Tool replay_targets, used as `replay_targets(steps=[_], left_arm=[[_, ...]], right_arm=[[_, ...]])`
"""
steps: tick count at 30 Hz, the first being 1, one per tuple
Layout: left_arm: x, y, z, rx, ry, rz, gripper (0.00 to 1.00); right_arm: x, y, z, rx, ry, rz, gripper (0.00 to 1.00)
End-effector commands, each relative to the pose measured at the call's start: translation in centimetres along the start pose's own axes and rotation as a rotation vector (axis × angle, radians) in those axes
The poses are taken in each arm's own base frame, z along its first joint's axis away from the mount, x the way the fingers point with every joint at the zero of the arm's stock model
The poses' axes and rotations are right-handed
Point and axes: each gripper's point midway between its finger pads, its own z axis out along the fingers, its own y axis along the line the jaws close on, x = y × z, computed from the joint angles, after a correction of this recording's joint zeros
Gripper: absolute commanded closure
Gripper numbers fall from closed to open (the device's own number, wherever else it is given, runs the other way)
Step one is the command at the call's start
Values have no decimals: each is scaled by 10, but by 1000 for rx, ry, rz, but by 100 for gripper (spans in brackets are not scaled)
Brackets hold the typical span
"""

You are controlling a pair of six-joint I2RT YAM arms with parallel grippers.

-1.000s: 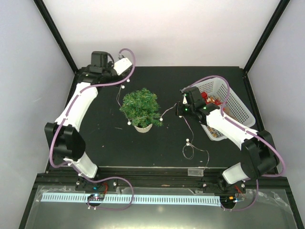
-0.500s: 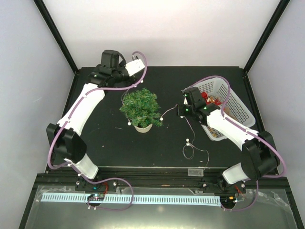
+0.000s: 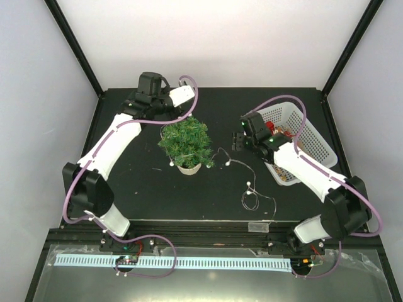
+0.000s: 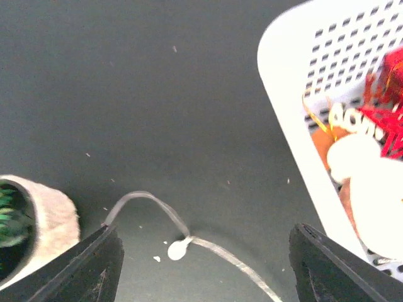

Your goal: Decorate the small christmas tree

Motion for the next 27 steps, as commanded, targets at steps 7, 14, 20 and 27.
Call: replay_targets(steps=[7, 14, 20, 27], left_arm=[[-39, 3, -9, 37, -113, 20, 98], [-61, -18, -20, 202, -176, 23, 98], [-69, -24, -23, 283, -171, 34, 98], [-68, -31, -18, 352, -147, 10, 98]], right_arm=[[-86, 45, -80, -101, -312, -89, 29], [-108, 103, -69, -406, -417, -216, 31], [-118, 147, -64, -606, -403, -310, 33], [-134, 163, -64, -660, -429, -317, 33]])
